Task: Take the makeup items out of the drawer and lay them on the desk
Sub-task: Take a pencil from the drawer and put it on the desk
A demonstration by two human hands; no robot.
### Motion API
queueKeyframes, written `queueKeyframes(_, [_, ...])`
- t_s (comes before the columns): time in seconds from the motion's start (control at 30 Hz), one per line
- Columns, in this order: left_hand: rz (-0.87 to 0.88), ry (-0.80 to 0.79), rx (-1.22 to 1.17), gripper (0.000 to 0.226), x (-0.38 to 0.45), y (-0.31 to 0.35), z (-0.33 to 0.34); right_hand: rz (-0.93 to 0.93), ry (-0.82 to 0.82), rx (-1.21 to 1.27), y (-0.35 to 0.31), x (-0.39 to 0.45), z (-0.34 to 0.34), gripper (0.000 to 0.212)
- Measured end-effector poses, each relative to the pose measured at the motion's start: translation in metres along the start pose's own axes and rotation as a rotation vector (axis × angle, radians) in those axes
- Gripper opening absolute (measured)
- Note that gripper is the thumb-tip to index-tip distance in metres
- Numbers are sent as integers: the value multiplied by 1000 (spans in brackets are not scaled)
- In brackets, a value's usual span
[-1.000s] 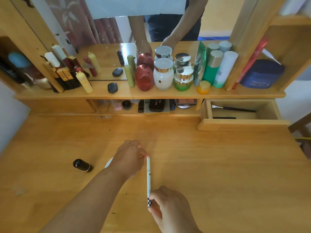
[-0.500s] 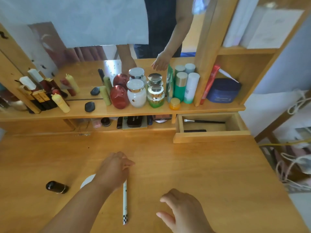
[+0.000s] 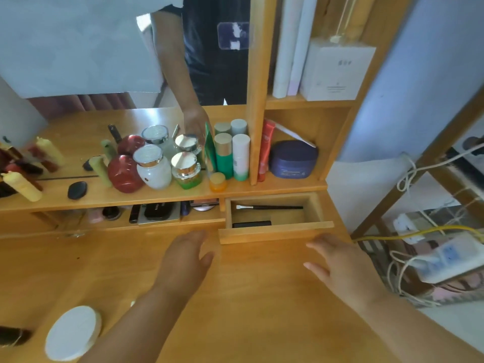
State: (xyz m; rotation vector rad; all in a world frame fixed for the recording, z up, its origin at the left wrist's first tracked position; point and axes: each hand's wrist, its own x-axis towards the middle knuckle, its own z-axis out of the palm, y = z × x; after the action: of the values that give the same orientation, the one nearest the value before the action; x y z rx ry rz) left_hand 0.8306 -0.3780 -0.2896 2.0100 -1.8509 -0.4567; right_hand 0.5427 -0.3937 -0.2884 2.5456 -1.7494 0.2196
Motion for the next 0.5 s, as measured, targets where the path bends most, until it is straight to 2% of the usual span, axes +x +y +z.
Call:
queueKeyframes(0.13, [56, 68, 30, 40, 11, 23, 3, -53, 91, -20, 24, 22, -14, 36])
queueKeyframes(0.33, [75, 99, 89, 20, 20, 33, 5, -109, 103, -64, 36, 40, -9, 37])
queueKeyframes(0.5, [137, 97, 175, 13, 23, 31, 7, -131, 91, -48, 38, 52, -2, 17])
